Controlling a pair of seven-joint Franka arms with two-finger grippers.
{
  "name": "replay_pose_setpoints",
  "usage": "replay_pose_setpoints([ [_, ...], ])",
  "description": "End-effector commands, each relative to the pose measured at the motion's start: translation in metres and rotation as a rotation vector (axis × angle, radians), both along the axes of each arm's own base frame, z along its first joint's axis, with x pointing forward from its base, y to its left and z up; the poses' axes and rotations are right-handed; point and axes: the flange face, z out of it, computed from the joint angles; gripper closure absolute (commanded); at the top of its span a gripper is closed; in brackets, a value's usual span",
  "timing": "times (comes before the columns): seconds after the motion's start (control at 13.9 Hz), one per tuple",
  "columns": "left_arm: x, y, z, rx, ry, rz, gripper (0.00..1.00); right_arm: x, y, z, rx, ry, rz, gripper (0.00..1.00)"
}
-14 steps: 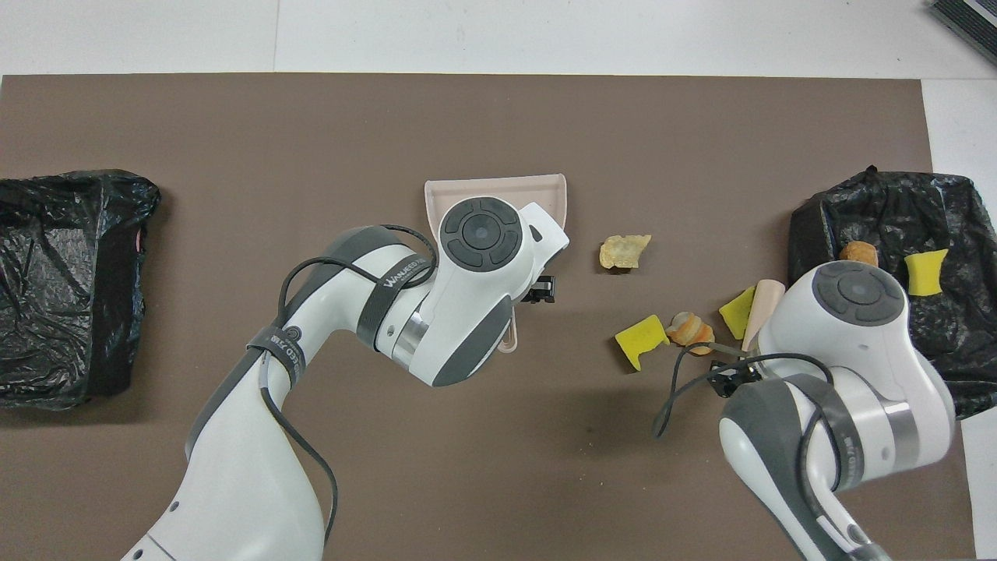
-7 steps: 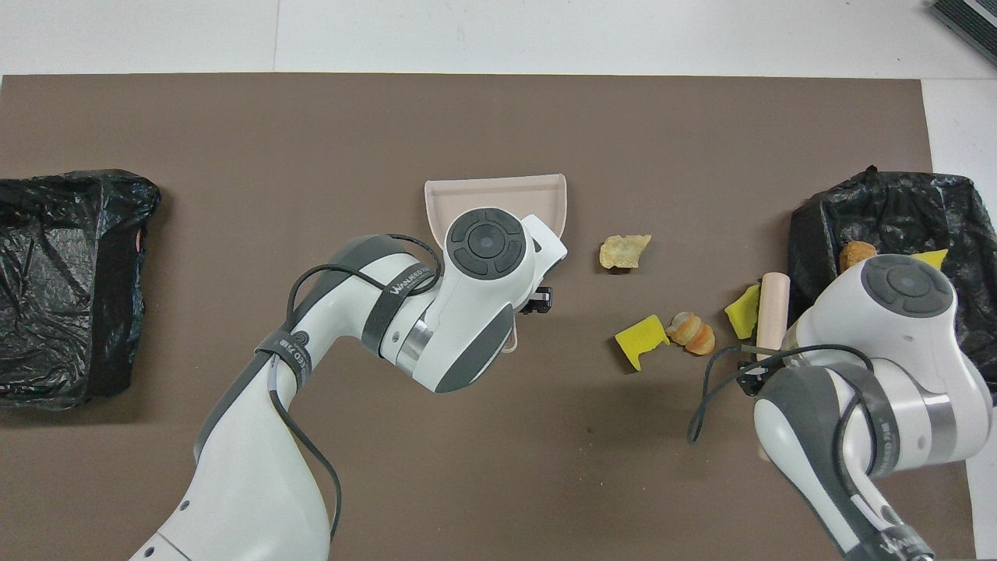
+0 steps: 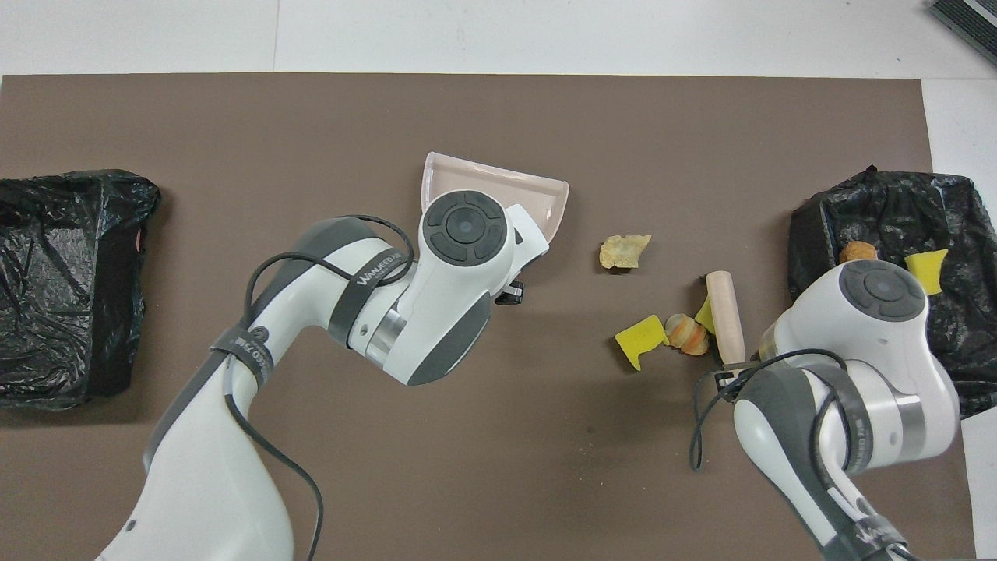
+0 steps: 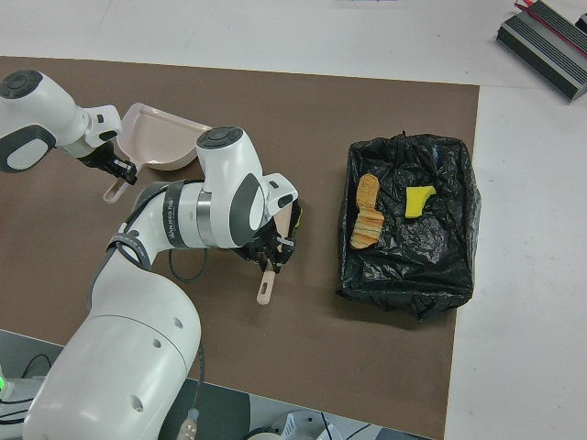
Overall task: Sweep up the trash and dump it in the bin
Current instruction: 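Place the dustpan near the bread while the right gripper brings the brush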
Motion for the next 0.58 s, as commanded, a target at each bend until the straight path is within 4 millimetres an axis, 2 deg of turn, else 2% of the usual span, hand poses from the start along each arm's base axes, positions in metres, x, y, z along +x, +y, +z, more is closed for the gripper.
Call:
replay_pose_setpoints([
  [0.0, 0.005, 0.05, 0.045, 0.03, 0.02, -0.152, 1.0, -0.004, 0.051, -0.006, 0.082, -0.023, 0.057, 1.0],
  [0.29, 0.005, 0.114, 0.084, 0.044, 0.082, -0.362, 1.0, -0.009, 0.099, -0.002, 0.151, -0.053, 0.065, 1.0],
  [0.36, 0.004, 0.14, 0.092, 0.042, 0.093, -0.411, 1.0, -0.008, 0.103, -0.001, 0.154, -0.052, 0.069, 1.0],
  [0.5, -0.005, 0.175, 0.095, 0.036, 0.112, -0.508, 1.0, -0.003, 0.101, 0.007, 0.154, -0.01, 0.079, 1.0],
])
